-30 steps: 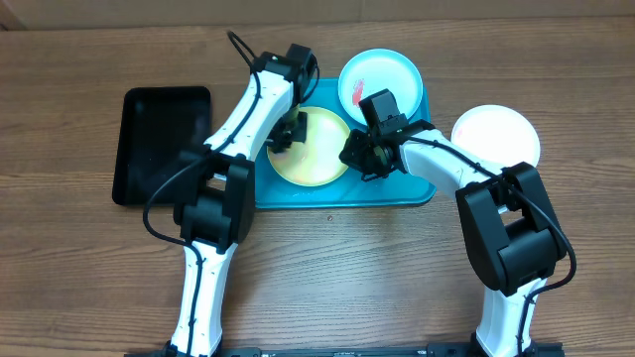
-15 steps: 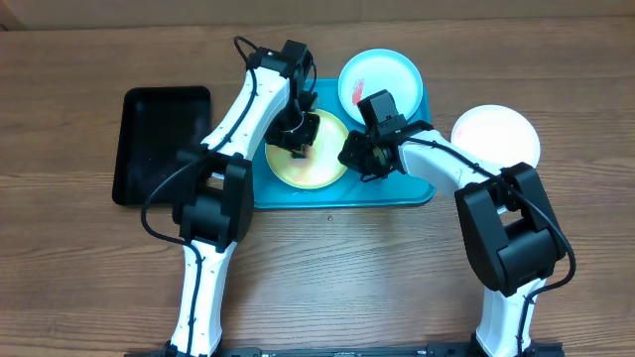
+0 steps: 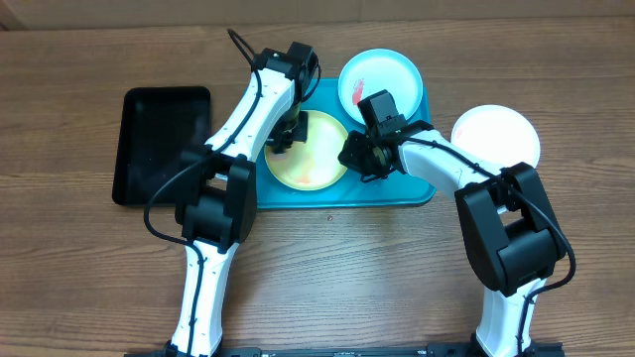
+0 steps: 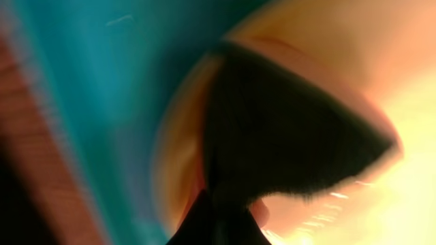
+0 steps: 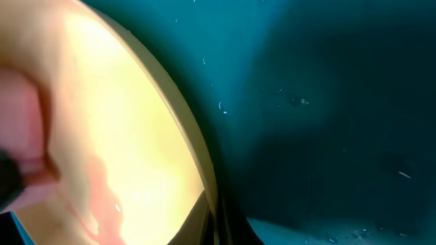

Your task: Clean dirty plates on tray and stack at the side

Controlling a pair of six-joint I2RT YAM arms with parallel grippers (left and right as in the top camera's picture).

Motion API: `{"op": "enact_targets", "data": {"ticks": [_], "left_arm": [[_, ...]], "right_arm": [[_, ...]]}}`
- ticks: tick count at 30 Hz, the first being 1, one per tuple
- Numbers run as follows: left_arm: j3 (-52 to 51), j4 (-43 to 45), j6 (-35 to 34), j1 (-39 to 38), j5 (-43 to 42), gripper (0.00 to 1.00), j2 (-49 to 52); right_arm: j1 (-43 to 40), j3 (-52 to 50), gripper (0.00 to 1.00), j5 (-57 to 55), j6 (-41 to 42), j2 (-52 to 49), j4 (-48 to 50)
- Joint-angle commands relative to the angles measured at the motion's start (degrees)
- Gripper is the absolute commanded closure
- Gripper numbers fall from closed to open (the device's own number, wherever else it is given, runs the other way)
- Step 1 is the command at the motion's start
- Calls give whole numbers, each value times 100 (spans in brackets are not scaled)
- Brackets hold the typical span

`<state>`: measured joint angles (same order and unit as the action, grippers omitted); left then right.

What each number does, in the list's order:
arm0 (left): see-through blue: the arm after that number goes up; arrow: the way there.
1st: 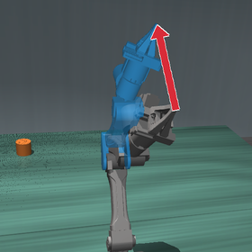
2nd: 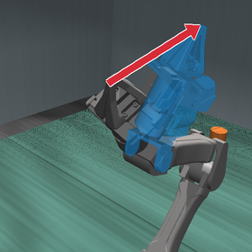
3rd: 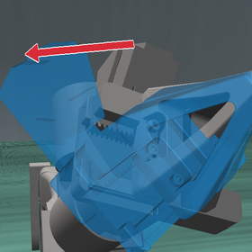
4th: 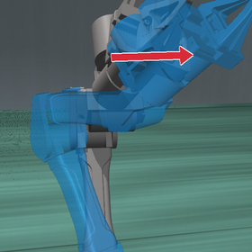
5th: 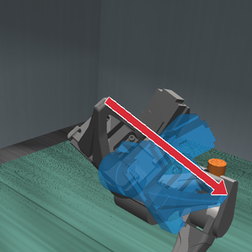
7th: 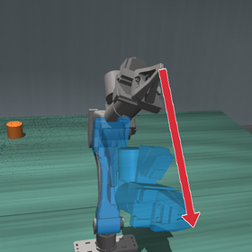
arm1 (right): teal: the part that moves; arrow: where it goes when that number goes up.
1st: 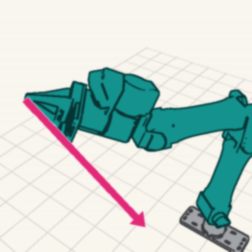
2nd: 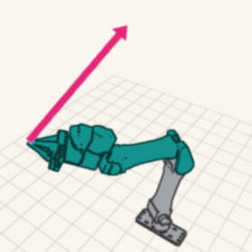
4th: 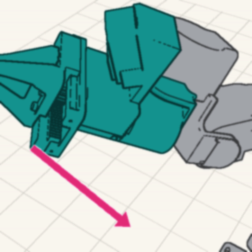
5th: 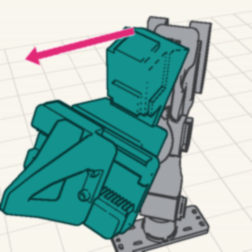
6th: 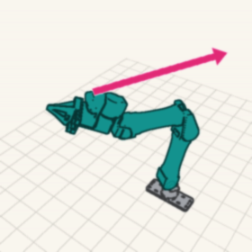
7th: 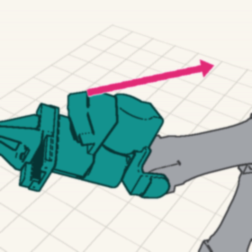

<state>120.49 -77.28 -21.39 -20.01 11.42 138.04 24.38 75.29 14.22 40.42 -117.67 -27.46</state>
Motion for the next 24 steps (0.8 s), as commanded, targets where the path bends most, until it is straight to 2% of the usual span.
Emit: {"op": "enact_targets", "data": {"ticks": [1, 3, 7, 10, 12, 17, 19, 24], "left_arm": [[114, -157, -848, 0, 916, 96, 136], [114, -210, -216, -9, 229, 96, 136], [114, -334, 1729, -39, -1996, 96, 136], [114, -522, 2319, -85, -2942, 96, 136], [114, -546, 2400, -118, -3117, 96, 136], [114, -308, 2229, -190, -2826, 96, 136], [114, -39, 1471, -192, -2192, 96, 136], [111, 293, -557, -195, 94, 96, 136]], "right_arm": [[4, 37, 96, -63, -35, -146, -42], [4, 37, 96, -61, -35, -146, -37], [4, 37, 96, -61, -35, -146, -33], [4, 37, 96, -59, -33, -144, -17], [4, 37, 96, -55, -33, -144, -17], [4, 37, 96, -37, -33, -144, -20], [4, 37, 96, -37, -33, -144, -20], [4, 37, 96, -39, -35, -144, -20]]}}
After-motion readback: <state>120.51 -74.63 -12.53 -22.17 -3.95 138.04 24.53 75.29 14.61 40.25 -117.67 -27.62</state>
